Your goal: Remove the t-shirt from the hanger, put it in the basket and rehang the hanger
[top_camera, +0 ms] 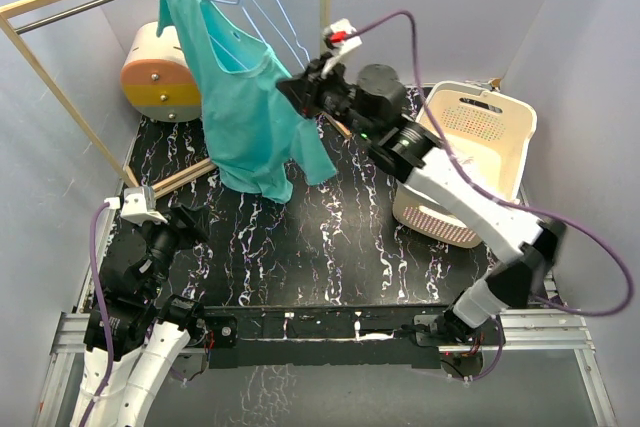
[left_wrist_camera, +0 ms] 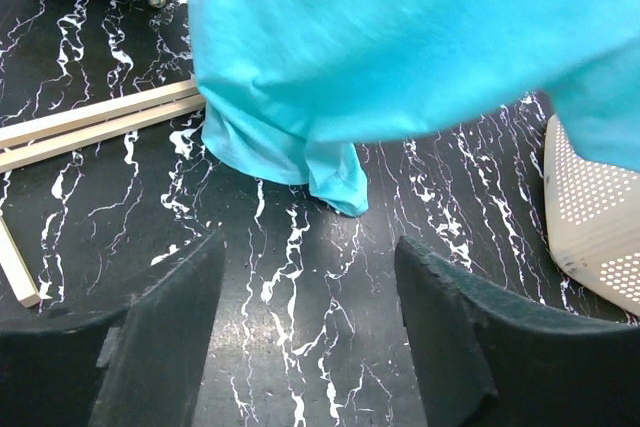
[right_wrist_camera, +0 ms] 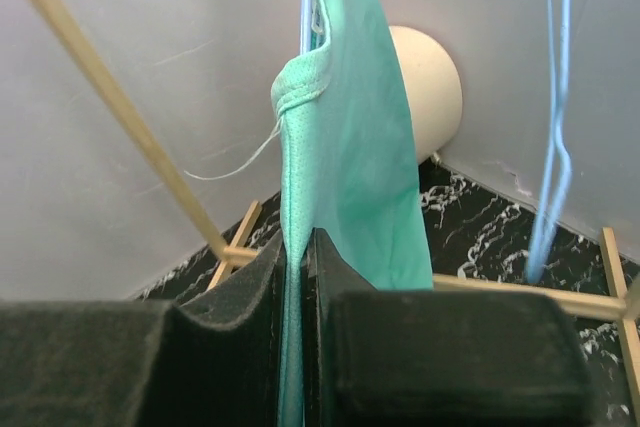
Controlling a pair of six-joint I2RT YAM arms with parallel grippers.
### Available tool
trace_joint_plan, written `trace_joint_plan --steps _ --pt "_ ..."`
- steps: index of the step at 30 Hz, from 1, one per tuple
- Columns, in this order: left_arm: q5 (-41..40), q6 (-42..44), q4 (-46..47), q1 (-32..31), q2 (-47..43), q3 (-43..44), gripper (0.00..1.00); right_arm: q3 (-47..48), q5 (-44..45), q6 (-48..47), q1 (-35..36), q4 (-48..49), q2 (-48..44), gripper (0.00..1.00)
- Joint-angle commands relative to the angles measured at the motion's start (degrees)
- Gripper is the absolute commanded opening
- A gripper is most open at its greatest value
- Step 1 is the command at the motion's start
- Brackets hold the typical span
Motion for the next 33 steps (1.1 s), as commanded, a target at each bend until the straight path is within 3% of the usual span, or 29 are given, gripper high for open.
trace_joint_plan --steps 1,5,13,19,27,33 --pt "3.3 1.3 3.4 0.1 -0.2 -0.7 0.71 -8.2 -4.7 -2.2 -0.2 -1.3 -14.6 0.08" --pt "13.1 2.5 8.3 0.1 2.7 0.6 0.82 -19.0 -9.5 -3.3 -0.2 -9.2 -25.6 0.08" --pt "43.5 3.1 17.6 0.1 18.5 16.0 0.84 -32.8 -19.4 -1.9 -0.2 -23.2 -45.2 0.08" --pt "64.8 -4.1 30.0 0.1 26.6 22.4 0.85 -36.6 -23.8 -0.8 -0.2 -29.1 -52.5 0.08" --pt "77.6 -13.9 42.2 0.1 33.6 20.6 0.84 -38.0 -29.8 0.9 -0.2 -26.6 -55.3 0.08" --pt "80.3 -20.0 49.1 0.1 37.2 19.5 0.83 -38.4 -30.2 1.1 -0.2 -25.3 -54.3 0.08"
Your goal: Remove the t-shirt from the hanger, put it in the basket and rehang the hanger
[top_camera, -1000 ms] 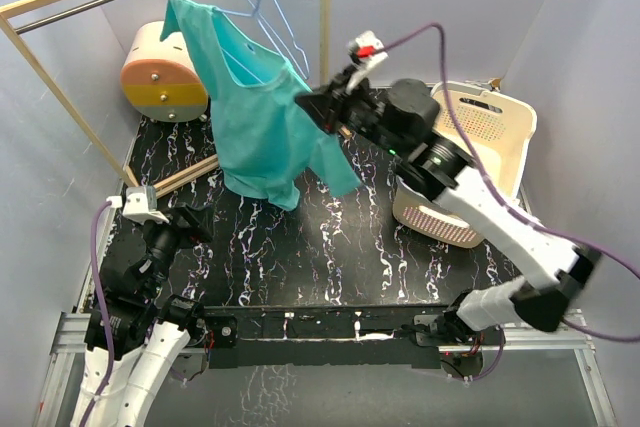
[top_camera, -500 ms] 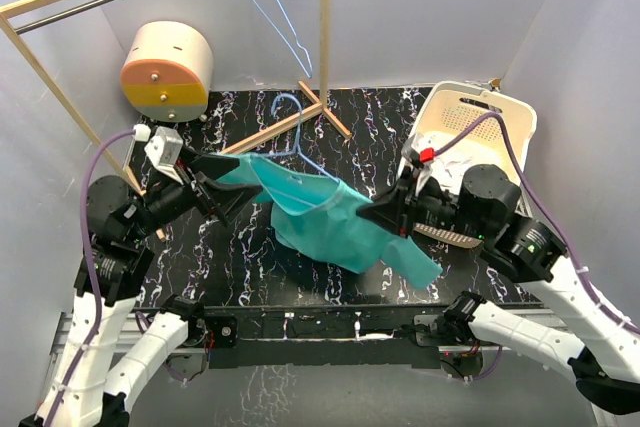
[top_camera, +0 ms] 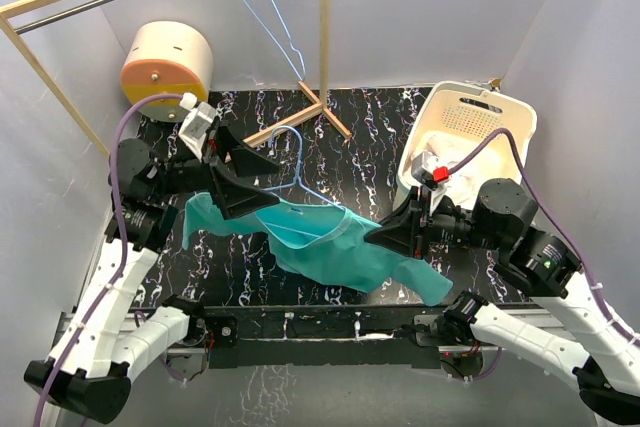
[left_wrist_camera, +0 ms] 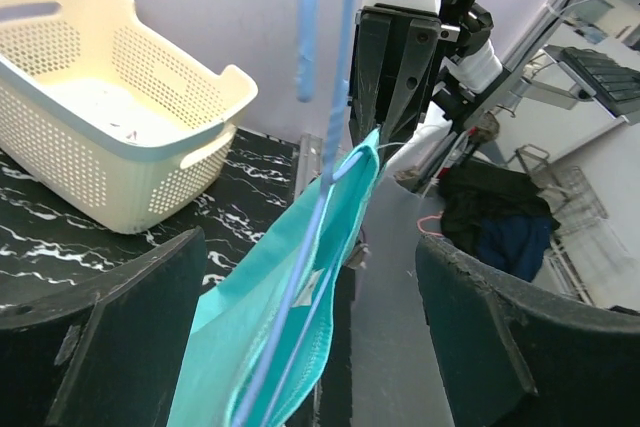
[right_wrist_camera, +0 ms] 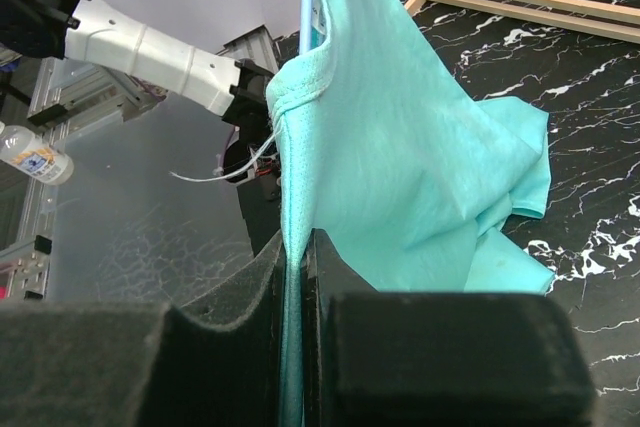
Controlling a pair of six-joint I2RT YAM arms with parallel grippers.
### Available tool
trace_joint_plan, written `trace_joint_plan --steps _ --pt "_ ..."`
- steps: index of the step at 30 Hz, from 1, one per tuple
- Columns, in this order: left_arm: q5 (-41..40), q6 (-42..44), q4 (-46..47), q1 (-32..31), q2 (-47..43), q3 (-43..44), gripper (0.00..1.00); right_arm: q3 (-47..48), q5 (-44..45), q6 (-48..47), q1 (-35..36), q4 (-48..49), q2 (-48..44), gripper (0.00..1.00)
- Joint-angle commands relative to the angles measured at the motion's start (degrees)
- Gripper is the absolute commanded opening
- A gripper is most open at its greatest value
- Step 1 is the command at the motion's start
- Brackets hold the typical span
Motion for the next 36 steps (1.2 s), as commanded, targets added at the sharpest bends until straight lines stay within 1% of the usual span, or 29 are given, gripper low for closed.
trace_joint_plan --steps 1,5,10,15,16,17,18,19,20,22,26,27,28,30,32,33,36 --pt "5.5 -5.5 7.4 0.1 1.4 0.0 0.83 0.1 -1.7 0.9 0.0 6.3 0.4 0.08" --pt "7.1 -7.7 9.8 0.0 3.2 0.5 0.81 -0.5 -1.7 1.5 0.0 7.8 1.7 0.08" --pt "8.4 -7.4 9.3 0.0 4.5 0.2 0.76 -0.1 -2.2 2.7 0.0 10.2 4.2 0.08" --pt "8.4 -8.3 10.7 -0.6 4.6 -0.8 0.63 0.2 -2.8 3.7 -0.1 12.5 6.4 0.08" --pt "8.7 -8.4 10.7 -0.8 4.7 -0.9 0.59 0.2 -3.0 4.0 -0.1 12.9 6.8 0.08" --pt "8.8 -8.1 10.4 -0.9 4.8 -0.8 0.51 0.3 -3.1 4.1 0.0 13.2 7.1 0.08" --pt "9.0 -7.8 9.9 -1.0 4.8 -0.7 0.33 0.3 -3.1 4.2 0.0 13.6 7.4 0.08" --pt "8.9 -7.0 8.6 -1.0 4.7 -0.4 0.11 0.3 -3.0 4.3 0.0 13.8 7.6 0.08" --pt "8.7 -5.8 6.6 -1.0 4.7 0.2 0.0 0.3 -3.0 4.3 0.0 13.9 7.7 0.08" --pt "8.2 -2.1 2.0 -1.0 4.3 1.2 0.0 0.0 -2.7 4.6 0.0 14.1 7.7 0.08" --pt "6.4 1.0 -2.0 -1.0 2.7 2.4 0.0 -0.5 -2.1 4.5 0.0 12.8 7.4 0.08" --pt "5.9 1.6 -3.1 -1.0 2.6 2.9 0.0 -0.6 -1.7 4.3 0.0 12.0 7.3 0.1" --pt "5.6 2.0 -3.7 -1.0 2.4 3.3 0.0 -0.7 -1.2 3.8 0.0 10.6 7.2 0.13" --pt "4.8 3.5 -5.8 -1.0 2.2 4.4 0.0 -0.7 0.0 2.5 0.0 7.0 6.9 0.27" --pt "3.8 4.9 -8.4 -1.0 2.1 5.5 0.0 -1.2 0.6 1.2 0.0 2.9 5.9 0.36" --pt "3.5 5.5 -9.2 -1.0 2.1 5.9 0.0 -1.5 1.1 0.7 0.0 1.0 5.1 0.39" --pt "2.8 6.3 -10.5 -1.0 2.0 6.6 0.0 -3.1 3.3 0.4 0.0 -3.4 0.8 0.4"
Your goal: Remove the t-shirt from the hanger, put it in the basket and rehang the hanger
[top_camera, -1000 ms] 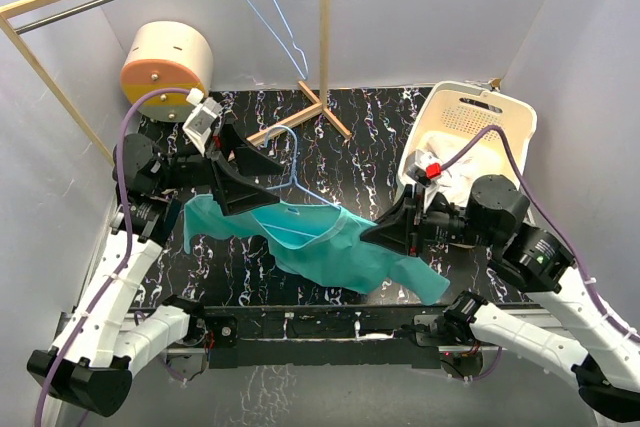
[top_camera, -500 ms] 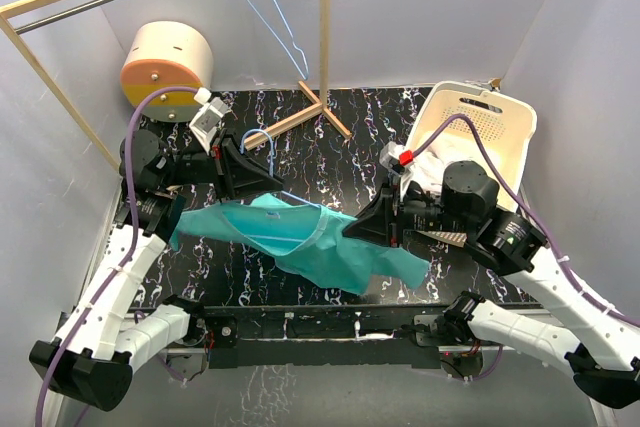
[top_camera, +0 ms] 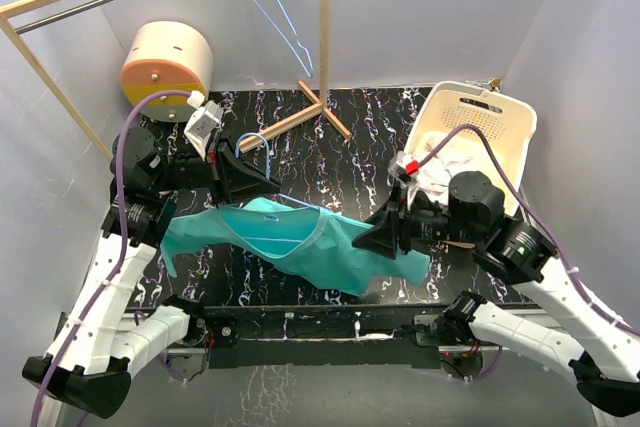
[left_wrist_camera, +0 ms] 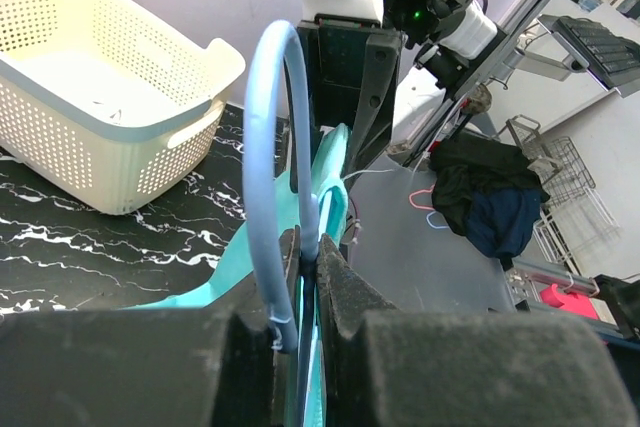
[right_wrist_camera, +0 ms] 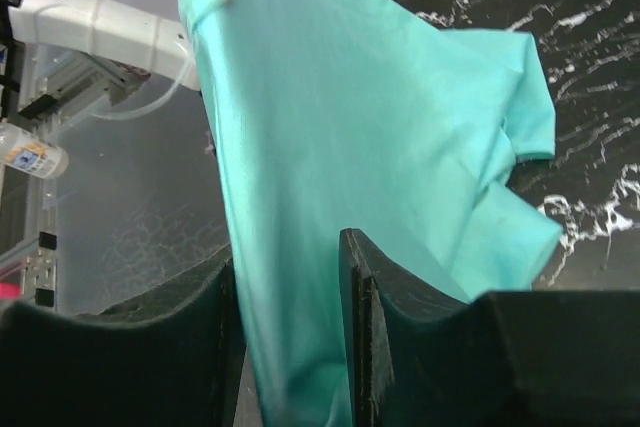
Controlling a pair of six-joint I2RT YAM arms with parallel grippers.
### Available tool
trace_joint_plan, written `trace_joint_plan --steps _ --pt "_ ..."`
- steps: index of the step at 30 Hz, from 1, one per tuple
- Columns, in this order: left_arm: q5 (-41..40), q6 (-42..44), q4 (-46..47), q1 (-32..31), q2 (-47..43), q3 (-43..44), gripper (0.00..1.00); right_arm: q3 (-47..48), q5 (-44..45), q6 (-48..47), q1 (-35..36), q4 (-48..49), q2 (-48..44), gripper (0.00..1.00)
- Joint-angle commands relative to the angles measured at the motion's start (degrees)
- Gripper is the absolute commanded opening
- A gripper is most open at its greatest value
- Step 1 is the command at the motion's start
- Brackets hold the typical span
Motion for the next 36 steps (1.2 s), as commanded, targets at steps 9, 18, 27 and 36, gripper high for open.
trace_joint_plan --steps 9,18,27,36 --pt "-1.7 2.3 -2.7 -0.2 -1.0 3.0 0.0 1.0 14.3 -1.5 0.0 -15.0 -13.0 0.1" --pt "-2.7 3.6 -4.4 -0.2 -0.7 5.4 0.0 1.6 22.5 -0.8 -0.1 -21.6 -15.5 0.08" --pt "-3.6 5.3 -7.6 -0.2 -1.3 7.1 0.0 5.7 52.9 13.1 0.2 -29.2 -20.0 0.08" --pt "-3.8 4.1 -7.1 -0.2 -3.9 6.9 0.0 6.1 62.6 22.0 2.7 -35.0 -17.9 0.08"
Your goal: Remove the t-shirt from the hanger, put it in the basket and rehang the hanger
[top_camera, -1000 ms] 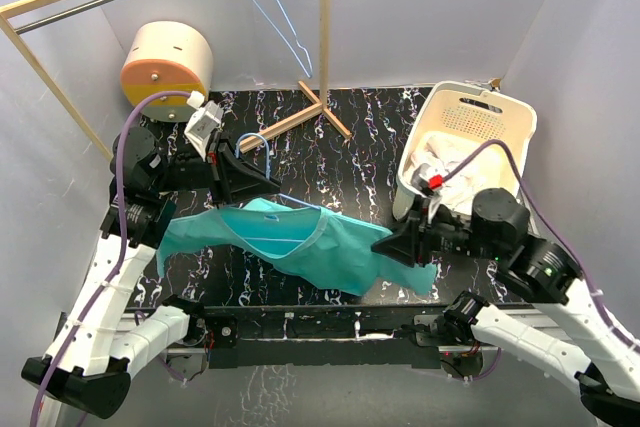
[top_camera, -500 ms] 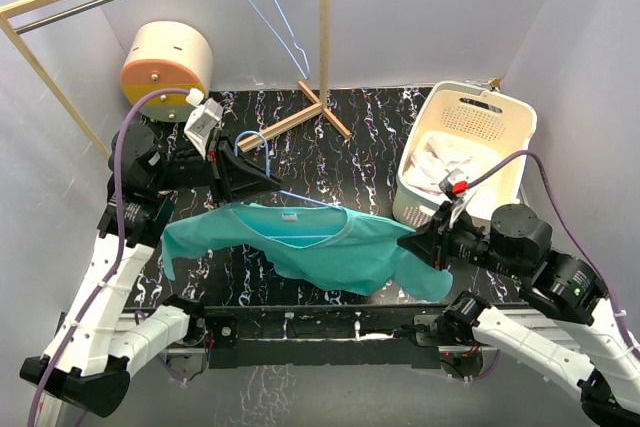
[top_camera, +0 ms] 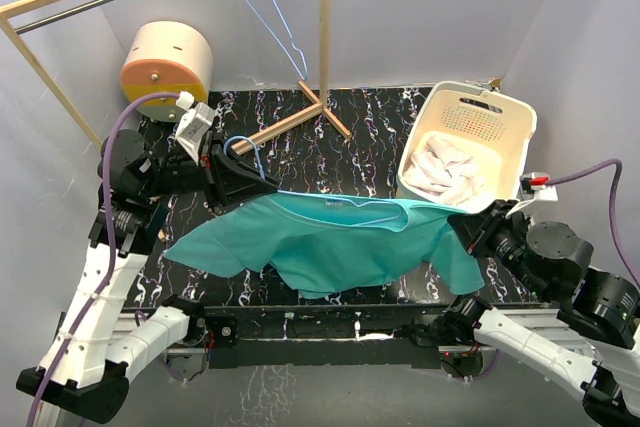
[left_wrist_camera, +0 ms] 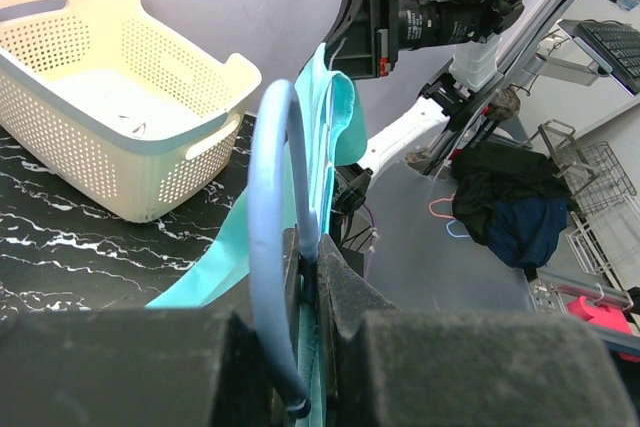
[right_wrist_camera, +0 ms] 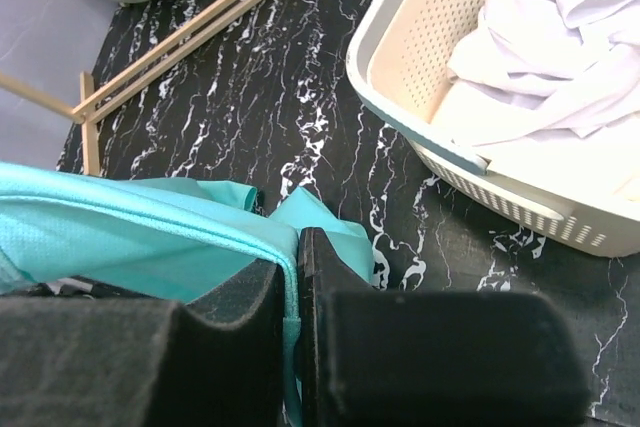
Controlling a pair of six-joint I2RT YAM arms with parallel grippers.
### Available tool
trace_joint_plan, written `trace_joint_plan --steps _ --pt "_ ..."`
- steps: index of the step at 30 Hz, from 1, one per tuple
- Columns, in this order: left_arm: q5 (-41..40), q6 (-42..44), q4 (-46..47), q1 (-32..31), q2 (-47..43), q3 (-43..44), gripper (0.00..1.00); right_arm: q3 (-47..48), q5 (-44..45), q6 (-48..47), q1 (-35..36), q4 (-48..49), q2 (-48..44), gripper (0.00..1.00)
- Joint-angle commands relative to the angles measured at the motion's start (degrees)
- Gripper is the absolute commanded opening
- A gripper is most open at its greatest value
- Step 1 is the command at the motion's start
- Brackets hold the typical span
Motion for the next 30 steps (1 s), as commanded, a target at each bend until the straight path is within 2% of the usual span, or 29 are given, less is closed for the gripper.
trace_joint_plan --steps 1,5,7,8,10,11,20,25,30 --pt "0.0 -1.1 1.1 0.2 -2.5 2.3 0.0 -1.3 6.0 3.2 0.4 -3.0 3.0 0.08" --pt "-1.3 -1.4 1.5 0.2 -3.2 2.6 0.0 -4.8 -2.6 -0.7 0.4 1.1 6.2 0.08" --pt "-3.2 -1.3 1.6 0.2 -3.0 2.7 0.0 -5.2 -11.3 -5.0 0.4 5.2 8.3 0.09" --pt "-3.7 -1.0 1.3 0.2 -2.7 2.7 0.0 -5.3 -15.1 -6.4 0.4 6.9 8.5 0.14" --pt "-4.6 0.2 -0.3 0.2 -1.5 3.0 0.0 -4.2 -21.4 -9.3 0.4 10.5 8.7 0.38" --pt "-4.7 0.8 -1.0 0.2 -0.9 3.0 0.0 -3.1 -23.4 -10.1 0.4 11.2 8.7 0.44" --pt "4.8 -0.2 1.9 0.2 2.7 0.0 0.0 9.3 -38.5 -18.2 0.4 13.0 11.8 0.47" --pt "9.7 -3.5 7.1 0.2 3.1 -2.1 0.0 12.0 -41.1 -21.1 0.4 15.9 15.9 0.53" --pt "10.9 -4.6 8.8 0.2 3.5 -2.1 0.0 13.5 -44.3 -24.4 0.4 18.8 22.3 0.58"
